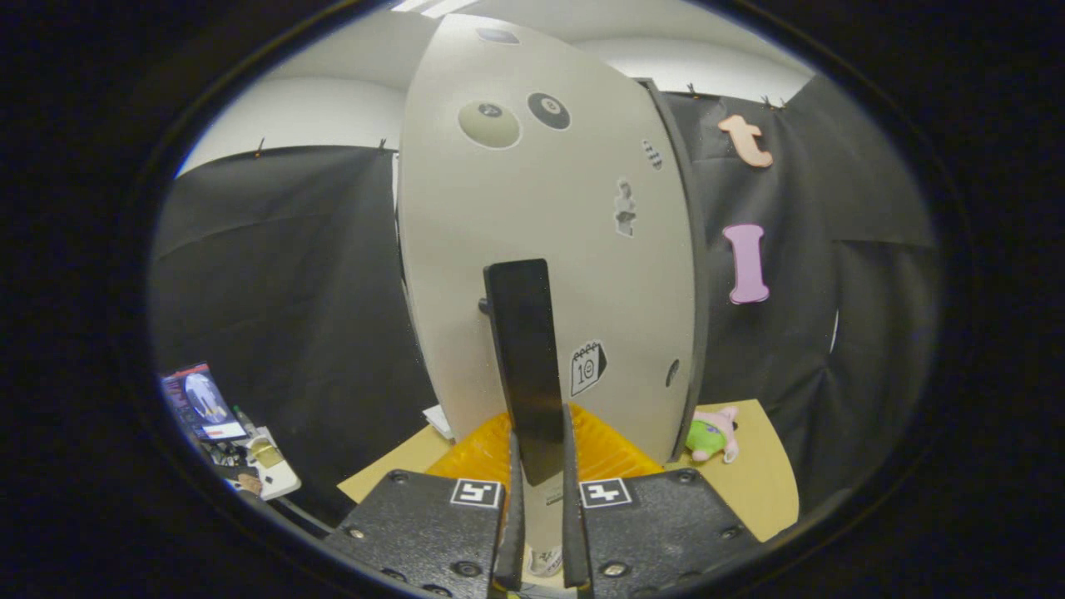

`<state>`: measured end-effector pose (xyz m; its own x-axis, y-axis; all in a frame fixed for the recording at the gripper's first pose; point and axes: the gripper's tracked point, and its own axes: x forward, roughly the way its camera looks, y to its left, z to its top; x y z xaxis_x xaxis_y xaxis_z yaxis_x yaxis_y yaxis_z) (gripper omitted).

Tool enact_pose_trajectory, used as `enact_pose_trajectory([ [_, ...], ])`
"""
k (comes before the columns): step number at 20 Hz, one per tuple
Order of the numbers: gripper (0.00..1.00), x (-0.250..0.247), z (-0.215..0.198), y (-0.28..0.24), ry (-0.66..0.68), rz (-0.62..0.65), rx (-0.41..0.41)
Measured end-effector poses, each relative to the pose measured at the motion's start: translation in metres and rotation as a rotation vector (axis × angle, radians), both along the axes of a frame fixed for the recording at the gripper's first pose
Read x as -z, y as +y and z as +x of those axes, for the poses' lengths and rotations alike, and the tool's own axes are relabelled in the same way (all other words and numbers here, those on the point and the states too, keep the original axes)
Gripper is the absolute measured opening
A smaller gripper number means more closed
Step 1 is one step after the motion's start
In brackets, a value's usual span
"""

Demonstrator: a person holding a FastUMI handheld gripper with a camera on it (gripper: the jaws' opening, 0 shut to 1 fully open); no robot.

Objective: Open the shoe cabinet door, grab the shoes and put them into the shoe cabinet, then close the shoe cabinet door.

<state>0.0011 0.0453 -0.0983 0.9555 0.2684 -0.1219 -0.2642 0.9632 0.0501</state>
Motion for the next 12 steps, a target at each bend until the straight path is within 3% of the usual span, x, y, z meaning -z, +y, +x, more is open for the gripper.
enact_pose_trajectory([
  [12, 0.05, -0.004, -0.036, -0.113, -0.018, -0.055, 0.149],
])
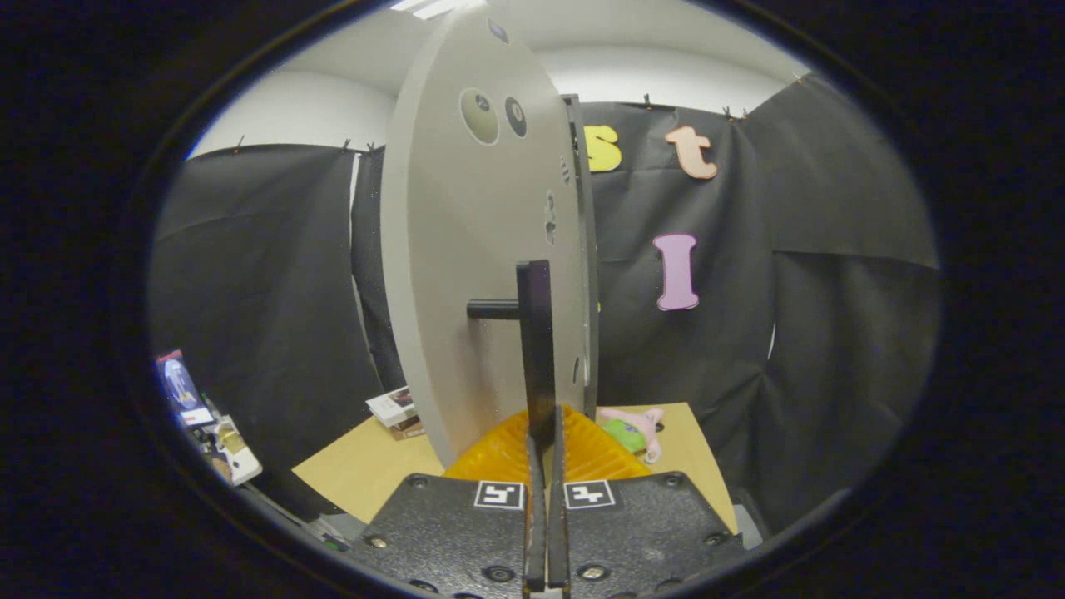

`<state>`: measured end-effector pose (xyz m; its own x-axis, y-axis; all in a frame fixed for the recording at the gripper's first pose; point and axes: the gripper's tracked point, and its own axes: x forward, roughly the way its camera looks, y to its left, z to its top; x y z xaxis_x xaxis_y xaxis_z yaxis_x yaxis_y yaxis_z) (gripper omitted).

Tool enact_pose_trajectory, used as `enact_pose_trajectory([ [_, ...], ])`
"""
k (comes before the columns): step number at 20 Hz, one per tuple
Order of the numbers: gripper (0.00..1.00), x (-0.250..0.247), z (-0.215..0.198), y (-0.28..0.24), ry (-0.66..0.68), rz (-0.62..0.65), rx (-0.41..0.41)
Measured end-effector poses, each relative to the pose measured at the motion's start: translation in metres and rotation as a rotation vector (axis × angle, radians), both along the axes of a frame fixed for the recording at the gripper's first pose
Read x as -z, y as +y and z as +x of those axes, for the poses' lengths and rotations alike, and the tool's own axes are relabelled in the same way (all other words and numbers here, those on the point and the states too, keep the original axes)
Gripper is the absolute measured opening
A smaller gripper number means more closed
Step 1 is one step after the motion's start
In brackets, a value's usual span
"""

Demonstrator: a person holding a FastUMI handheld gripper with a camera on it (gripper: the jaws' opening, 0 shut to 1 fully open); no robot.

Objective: Open the shoe cabinet door, grab the shoes and put them into the shoe cabinet, then close the shoe cabinet door.

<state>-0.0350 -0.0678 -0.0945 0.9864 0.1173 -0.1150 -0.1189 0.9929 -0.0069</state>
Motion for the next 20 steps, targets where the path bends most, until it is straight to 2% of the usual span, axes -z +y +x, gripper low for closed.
enact_pose_trajectory([
  [2, 0.04, 0.001, 0.001, -0.012, 0.008, 0.024, 0.005],
  [8, 0.04, -0.002, 0.003, -0.066, -0.005, 0.062, 0.09],
  [11, 0.04, -0.002, 0.003, -0.069, 0.008, 0.095, 0.063],
  [16, 0.04, 0.001, 0.001, -0.07, -0.005, 0.073, 0.086],
  [20, 0.12, 0.001, -0.021, -0.078, -0.021, 0.078, 0.138],
])
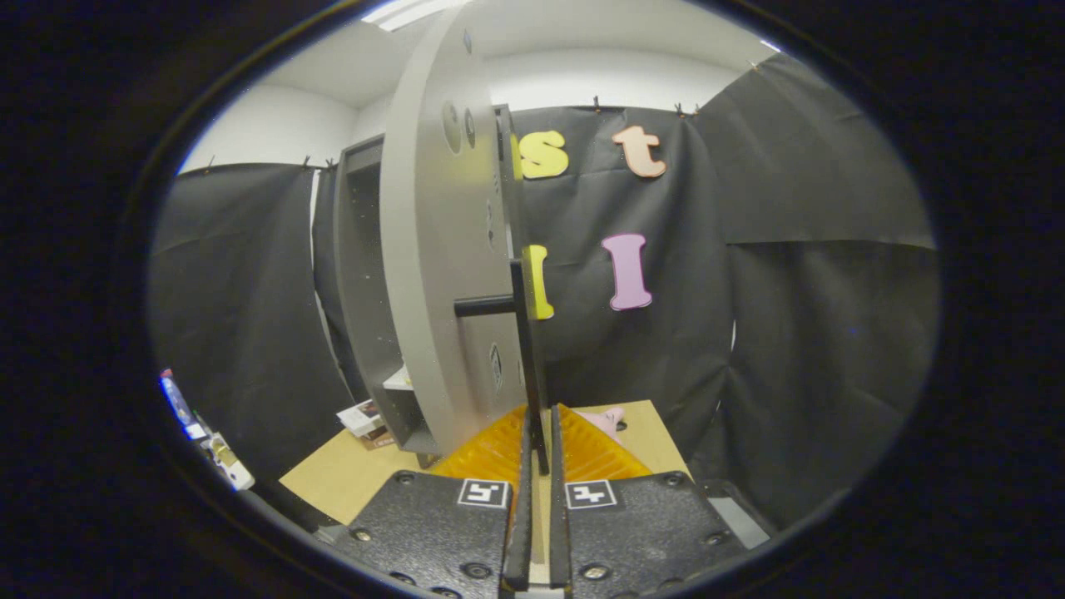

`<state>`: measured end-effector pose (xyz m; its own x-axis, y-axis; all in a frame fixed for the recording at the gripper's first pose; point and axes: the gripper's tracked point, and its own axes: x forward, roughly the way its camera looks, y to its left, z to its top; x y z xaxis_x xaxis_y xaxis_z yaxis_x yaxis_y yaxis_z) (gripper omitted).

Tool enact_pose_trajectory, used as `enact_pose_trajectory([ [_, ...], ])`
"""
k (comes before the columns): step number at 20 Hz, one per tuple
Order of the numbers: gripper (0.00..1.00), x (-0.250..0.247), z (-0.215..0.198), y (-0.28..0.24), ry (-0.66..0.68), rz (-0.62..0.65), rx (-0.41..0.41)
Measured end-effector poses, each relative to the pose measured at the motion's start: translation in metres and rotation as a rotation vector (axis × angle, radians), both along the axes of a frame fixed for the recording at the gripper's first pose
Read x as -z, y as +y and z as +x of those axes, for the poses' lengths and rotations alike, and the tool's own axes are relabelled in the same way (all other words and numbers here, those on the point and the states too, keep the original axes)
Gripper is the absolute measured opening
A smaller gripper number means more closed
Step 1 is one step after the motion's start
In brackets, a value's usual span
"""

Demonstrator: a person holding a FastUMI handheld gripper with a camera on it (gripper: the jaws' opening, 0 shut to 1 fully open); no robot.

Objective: Open the shoe cabinet door, grab the shoes and put them into the shoe cabinet, then close the shoe cabinet door.

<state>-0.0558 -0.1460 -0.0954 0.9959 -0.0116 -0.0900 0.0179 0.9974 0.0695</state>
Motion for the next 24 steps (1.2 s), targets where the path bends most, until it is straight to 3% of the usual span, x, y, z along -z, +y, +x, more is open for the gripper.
enact_pose_trajectory([
  [5, 0.68, 0.015, -0.053, 0.0, -0.019, -0.082, 0.143],
  [7, 0.9, 0.028, -0.078, 0.012, -0.025, -0.107, 0.168],
  [8, 0.97, 0.036, -0.089, 0.024, -0.033, -0.112, 0.167],
  [11, 1.0, 0.062, -0.109, 0.064, -0.051, -0.151, 0.139],
  [14, 1.0, 0.115, -0.104, 0.123, -0.017, -0.112, 0.012],
  [20, 1.0, 0.236, -0.056, 0.193, 0.193, -0.075, -0.098],
  [24, 1.0, 0.285, -0.022, 0.226, 0.277, -0.033, -0.147],
])
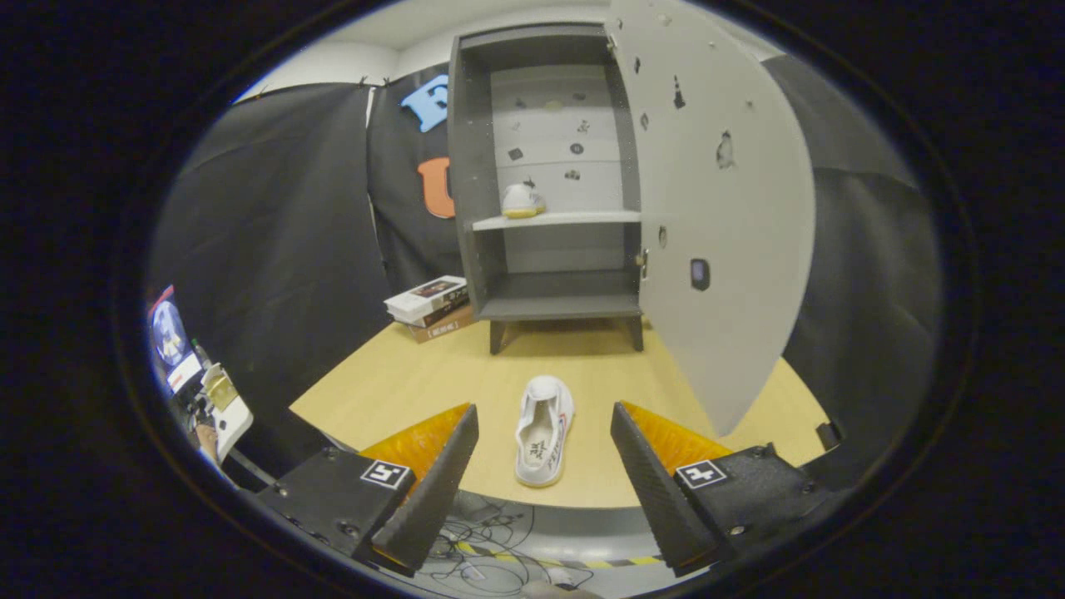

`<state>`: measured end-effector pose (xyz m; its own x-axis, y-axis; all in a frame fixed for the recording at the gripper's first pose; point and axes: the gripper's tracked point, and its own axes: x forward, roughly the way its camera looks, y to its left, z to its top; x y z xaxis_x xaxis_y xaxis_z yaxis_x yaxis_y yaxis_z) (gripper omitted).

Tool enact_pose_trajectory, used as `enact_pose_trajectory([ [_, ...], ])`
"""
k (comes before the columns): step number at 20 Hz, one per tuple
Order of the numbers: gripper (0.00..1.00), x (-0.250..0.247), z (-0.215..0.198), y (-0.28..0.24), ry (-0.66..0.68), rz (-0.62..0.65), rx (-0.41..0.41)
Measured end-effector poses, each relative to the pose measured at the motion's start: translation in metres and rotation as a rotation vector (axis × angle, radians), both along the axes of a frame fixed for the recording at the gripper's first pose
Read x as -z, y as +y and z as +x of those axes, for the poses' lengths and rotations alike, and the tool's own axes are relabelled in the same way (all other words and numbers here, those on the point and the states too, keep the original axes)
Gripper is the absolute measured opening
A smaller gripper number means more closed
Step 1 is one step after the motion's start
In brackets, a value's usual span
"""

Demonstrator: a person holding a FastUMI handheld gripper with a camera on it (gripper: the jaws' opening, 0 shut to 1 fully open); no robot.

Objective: Open the shoe cabinet door, grab the shoes and put them into the shoe cabinet, then close the shoe cabinet door.

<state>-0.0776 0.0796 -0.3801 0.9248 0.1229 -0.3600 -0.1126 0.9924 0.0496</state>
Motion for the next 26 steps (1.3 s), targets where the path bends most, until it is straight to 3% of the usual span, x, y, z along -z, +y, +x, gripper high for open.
enact_pose_trajectory([
  [5, 1.0, 0.062, 0.065, 0.047, 0.079, 0.007, -0.063],
  [13, 1.0, 0.138, 0.143, 0.061, 0.213, -0.022, -0.042],
  [15, 1.0, 0.145, 0.161, 0.055, 0.228, -0.038, -0.01],
  [23, 1.0, 0.163, 0.199, 0.07, 0.286, -0.058, -0.05],
  [26, 0.95, 0.168, 0.204, 0.064, 0.295, -0.07, -0.048],
])
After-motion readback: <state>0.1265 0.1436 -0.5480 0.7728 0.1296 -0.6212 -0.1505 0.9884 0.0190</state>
